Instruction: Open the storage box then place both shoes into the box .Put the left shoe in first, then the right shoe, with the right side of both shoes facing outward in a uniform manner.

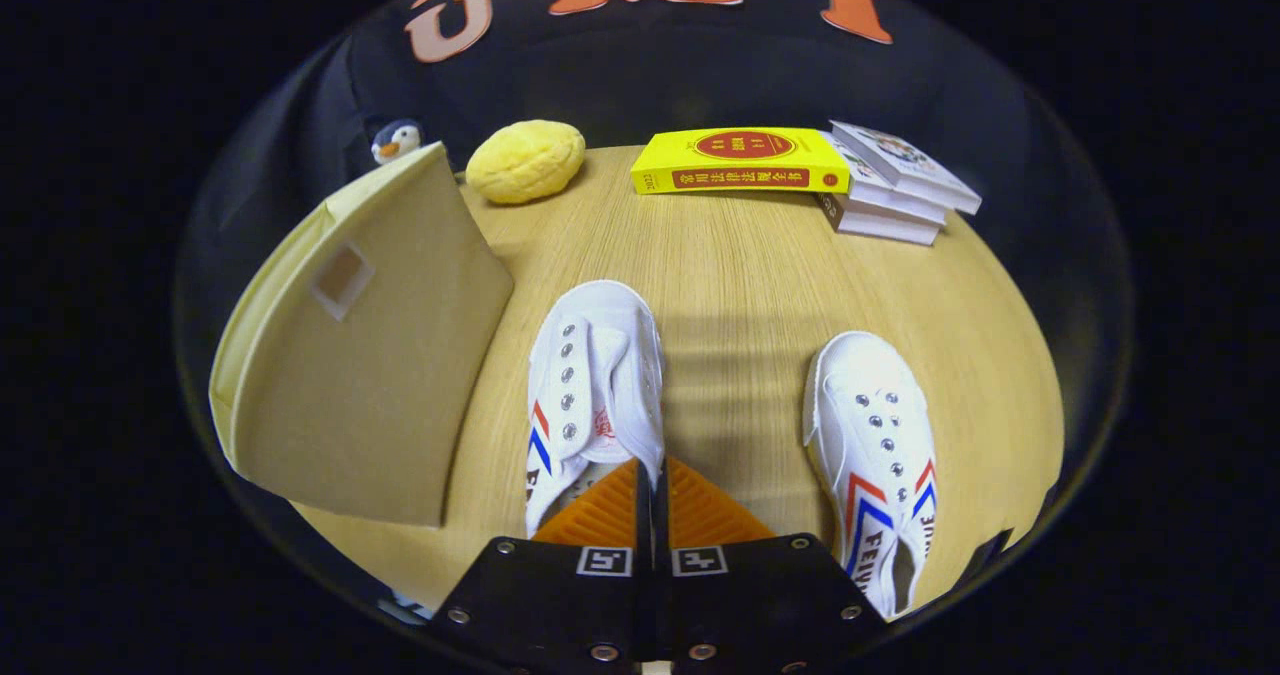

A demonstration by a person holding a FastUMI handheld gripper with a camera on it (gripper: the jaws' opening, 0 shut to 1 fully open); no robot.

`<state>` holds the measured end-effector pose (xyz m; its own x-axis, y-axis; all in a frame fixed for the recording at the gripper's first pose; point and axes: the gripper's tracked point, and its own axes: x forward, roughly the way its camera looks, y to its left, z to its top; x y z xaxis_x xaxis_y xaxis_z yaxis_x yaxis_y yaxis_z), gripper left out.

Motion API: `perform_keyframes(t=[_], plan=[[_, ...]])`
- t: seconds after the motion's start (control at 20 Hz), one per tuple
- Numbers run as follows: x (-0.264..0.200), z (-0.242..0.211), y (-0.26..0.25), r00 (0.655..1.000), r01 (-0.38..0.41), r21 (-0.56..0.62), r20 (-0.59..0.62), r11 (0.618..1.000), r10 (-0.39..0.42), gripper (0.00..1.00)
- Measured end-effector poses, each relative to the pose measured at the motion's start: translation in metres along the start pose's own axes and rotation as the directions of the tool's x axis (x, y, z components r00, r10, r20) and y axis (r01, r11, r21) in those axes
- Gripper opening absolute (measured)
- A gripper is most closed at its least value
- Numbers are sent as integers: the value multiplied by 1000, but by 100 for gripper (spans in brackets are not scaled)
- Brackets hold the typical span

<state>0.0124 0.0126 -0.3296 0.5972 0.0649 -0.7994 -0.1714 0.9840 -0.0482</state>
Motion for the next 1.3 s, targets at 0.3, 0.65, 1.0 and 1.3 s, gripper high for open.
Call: perform_keyframes(t=[0.3,0.65,1.0,1.3], plan=[[25,3,3,999,-34,39,-11,999,34,7],[11,24,28,976,-215,301,104,929,192,0],[-31,74,29,970,-224,381,173,897,169,0],[-94,139,30,961,-170,437,272,883,50,0]])
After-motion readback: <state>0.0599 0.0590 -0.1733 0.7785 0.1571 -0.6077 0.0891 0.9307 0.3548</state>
